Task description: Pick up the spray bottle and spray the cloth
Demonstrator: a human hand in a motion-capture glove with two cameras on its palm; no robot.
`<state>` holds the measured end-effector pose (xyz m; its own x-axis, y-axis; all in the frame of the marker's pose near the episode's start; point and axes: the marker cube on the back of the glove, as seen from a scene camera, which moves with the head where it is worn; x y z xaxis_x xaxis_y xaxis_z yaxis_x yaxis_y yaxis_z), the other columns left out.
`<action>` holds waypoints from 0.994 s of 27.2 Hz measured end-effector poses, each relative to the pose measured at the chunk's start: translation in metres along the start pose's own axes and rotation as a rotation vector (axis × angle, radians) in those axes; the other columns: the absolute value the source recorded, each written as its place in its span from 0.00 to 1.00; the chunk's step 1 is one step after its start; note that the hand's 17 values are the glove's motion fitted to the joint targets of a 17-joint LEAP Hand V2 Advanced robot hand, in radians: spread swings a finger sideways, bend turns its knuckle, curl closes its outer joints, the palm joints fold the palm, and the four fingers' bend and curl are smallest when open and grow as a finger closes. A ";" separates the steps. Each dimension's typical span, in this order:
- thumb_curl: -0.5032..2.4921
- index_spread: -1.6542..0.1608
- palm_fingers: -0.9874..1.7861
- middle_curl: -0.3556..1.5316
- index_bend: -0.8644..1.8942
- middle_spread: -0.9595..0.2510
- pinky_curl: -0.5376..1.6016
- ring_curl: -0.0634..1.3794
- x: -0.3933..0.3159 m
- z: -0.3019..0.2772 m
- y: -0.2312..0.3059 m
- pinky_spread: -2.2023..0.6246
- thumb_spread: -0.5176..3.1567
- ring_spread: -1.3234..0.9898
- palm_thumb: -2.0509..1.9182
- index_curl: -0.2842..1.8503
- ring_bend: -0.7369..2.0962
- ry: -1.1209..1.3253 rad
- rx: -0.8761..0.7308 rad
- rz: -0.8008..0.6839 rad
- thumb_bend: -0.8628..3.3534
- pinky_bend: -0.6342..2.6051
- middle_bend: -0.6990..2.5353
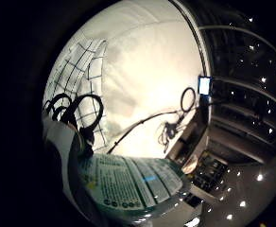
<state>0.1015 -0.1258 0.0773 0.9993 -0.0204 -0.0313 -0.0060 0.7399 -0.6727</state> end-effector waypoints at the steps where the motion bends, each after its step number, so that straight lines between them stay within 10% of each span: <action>1: 0.42 0.81 0.86 0.45 0.50 0.71 0.44 0.35 -0.001 0.000 -0.001 0.69 0.19 0.49 0.75 0.39 0.47 -0.008 0.010 -0.006 0.20 0.30 0.42; 9: 0.42 0.81 0.86 0.45 0.50 0.72 0.44 0.35 -0.038 -0.058 0.006 0.69 0.19 0.49 0.75 0.40 0.47 -0.431 0.316 -0.153 0.20 0.30 0.41; 19: 0.43 0.82 0.85 0.45 0.50 0.72 0.44 0.35 -0.077 -0.110 -0.019 0.70 0.19 0.50 0.75 0.40 0.47 -1.237 1.117 0.018 0.20 0.31 0.41; 27: 0.43 0.82 0.85 0.45 0.49 0.73 0.44 0.35 -0.113 -0.076 -0.103 0.70 0.19 0.50 0.75 0.40 0.46 -1.527 1.197 0.115 0.20 0.31 0.41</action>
<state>-0.0138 -0.2505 0.0938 0.1856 0.0748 0.9798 -0.6985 0.7113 0.0781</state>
